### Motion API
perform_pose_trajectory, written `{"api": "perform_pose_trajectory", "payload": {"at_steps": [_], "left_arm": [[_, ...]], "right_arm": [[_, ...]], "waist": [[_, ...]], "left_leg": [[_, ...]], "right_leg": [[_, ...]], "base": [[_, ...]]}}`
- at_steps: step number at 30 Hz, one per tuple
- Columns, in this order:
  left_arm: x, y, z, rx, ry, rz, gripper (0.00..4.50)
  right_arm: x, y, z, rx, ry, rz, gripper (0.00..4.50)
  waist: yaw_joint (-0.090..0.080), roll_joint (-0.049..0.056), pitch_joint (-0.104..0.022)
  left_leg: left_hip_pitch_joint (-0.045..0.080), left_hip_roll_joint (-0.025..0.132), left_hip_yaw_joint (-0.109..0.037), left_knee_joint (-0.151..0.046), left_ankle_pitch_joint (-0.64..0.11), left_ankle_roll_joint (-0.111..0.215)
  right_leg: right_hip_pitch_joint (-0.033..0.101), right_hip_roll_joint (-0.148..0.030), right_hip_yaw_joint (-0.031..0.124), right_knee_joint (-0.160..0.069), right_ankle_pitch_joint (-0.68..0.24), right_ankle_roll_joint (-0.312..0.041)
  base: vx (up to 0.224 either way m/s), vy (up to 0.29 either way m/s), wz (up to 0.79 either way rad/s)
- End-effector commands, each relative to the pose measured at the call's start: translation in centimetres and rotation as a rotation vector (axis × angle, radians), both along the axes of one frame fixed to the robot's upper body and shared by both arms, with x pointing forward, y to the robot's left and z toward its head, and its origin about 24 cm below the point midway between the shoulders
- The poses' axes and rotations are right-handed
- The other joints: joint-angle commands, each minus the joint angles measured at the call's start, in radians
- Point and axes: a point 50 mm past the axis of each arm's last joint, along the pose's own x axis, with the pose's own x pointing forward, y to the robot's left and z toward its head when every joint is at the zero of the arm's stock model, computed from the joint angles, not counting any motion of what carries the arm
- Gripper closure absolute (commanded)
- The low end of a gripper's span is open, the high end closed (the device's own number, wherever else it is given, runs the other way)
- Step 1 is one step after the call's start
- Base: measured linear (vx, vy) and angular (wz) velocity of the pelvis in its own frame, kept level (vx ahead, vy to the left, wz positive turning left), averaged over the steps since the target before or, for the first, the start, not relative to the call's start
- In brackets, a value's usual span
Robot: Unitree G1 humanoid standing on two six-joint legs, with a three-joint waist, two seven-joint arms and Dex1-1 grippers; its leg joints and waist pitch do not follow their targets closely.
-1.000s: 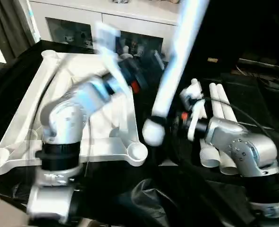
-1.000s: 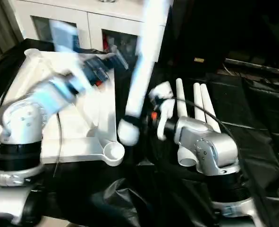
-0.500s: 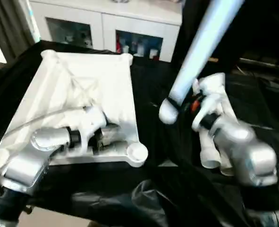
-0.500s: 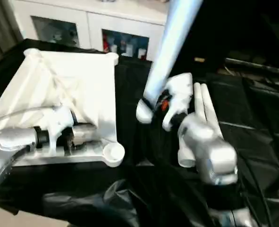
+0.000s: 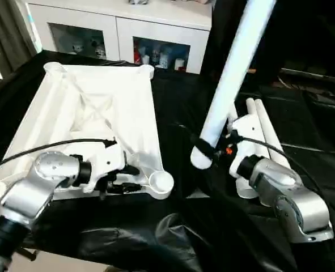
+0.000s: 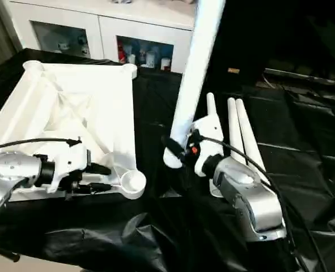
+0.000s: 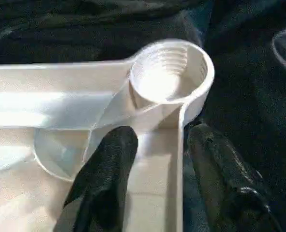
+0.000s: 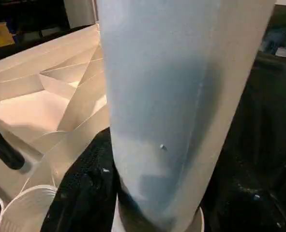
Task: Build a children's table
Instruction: Pick table leg
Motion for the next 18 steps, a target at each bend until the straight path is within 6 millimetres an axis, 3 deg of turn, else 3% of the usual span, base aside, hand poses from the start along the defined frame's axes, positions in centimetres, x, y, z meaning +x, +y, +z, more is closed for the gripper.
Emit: {"api": "perform_pose_trajectory", "payload": {"at_steps": [1,4,7,9,18], "left_arm": [[-0.1,0.2,-0.1,0.027,0.011,-0.024,2.75],[-0.1,0.4,-0.2,0.036,0.024,-0.037,3.12],[-0.2,0.7,-0.4,0.052,0.038,-0.046,3.21],[-0.3,0.9,-0.5,0.062,0.043,-0.044,3.56],[-0.4,1.9,-1.5,0.115,0.059,-0.03,4.33]], "right_arm": [[-0.3,-0.2,0.4,-0.006,-0.017,0.009,2.62],[-0.4,-0.2,0.4,-0.01,-0.012,0.013,2.62],[-0.5,-0.2,0.3,-0.013,-0.008,0.02,2.62],[-0.5,-0.2,0.2,-0.015,-0.006,0.026,2.62],[-0.6,-0.1,0.2,-0.023,-0.005,0.04,2.62]], "waist": [[0.0,0.028,-0.066],[-0.001,0.029,-0.065],[0.0,0.027,-0.063],[0.0,0.027,-0.063],[-0.001,0.026,-0.066]], "left_leg": [[0.009,0.042,-0.014,-0.079,-0.168,-0.06],[0.01,0.043,-0.015,-0.079,-0.182,-0.062],[0.01,0.043,-0.014,-0.08,-0.199,-0.061],[0.011,0.044,-0.015,-0.081,-0.202,-0.061],[0.01,0.045,-0.015,-0.079,-0.174,-0.056]], "right_leg": [[0.041,-0.078,0.053,-0.073,-0.07,-0.165],[0.04,-0.08,0.053,-0.074,-0.084,-0.172],[0.04,-0.081,0.055,-0.078,-0.124,-0.167],[0.039,-0.081,0.055,-0.078,-0.131,-0.166],[0.041,-0.082,0.054,-0.072,-0.081,-0.175]], "base": [[0.0,0.0,0.0],[0.0,0.0,0.0],[0.0,0.0,0.0],[0.0,0.0,0.0],[0.0,0.0,0.0]]}}
